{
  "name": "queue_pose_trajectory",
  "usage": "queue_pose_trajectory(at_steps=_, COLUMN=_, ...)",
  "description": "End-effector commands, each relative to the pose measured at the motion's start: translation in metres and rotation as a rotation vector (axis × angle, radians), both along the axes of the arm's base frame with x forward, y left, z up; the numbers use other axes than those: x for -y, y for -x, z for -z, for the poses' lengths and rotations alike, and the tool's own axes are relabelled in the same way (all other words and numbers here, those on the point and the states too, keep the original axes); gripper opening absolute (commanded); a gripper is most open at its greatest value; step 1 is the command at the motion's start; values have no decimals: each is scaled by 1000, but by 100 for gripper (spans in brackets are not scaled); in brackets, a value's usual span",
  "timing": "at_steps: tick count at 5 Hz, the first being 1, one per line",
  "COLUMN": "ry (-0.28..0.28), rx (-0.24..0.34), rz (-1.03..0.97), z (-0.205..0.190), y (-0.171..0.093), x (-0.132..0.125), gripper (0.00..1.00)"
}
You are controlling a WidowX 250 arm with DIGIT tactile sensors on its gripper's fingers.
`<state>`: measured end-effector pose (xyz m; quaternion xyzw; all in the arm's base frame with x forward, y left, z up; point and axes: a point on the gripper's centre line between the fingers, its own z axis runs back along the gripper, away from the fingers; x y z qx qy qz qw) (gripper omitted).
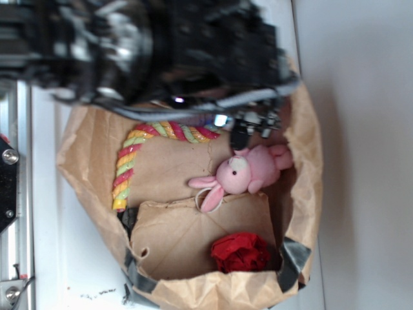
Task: Grab the rock.
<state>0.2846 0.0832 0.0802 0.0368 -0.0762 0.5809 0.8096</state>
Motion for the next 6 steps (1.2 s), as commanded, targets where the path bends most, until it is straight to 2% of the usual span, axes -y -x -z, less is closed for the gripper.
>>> queue_pose_trajectory(at_steps=1, ry=-15, rx=112, rz=-30, z=-22, y=12, x=-22, gripper=100)
queue_pose_trajectory(at_steps=3, ry=-35, rx=120, rz=-110, z=-11, y=7, x=-26, gripper=100)
queue_pose_trajectory(at_steps=5, ry=1, rx=80, rz=-255, z=-7, y=9, x=-32, gripper=100)
queue_pose_trajectory(at_steps=6, ry=-8, rx=74, rz=-299, z=-3, y=10, x=-33, gripper=100)
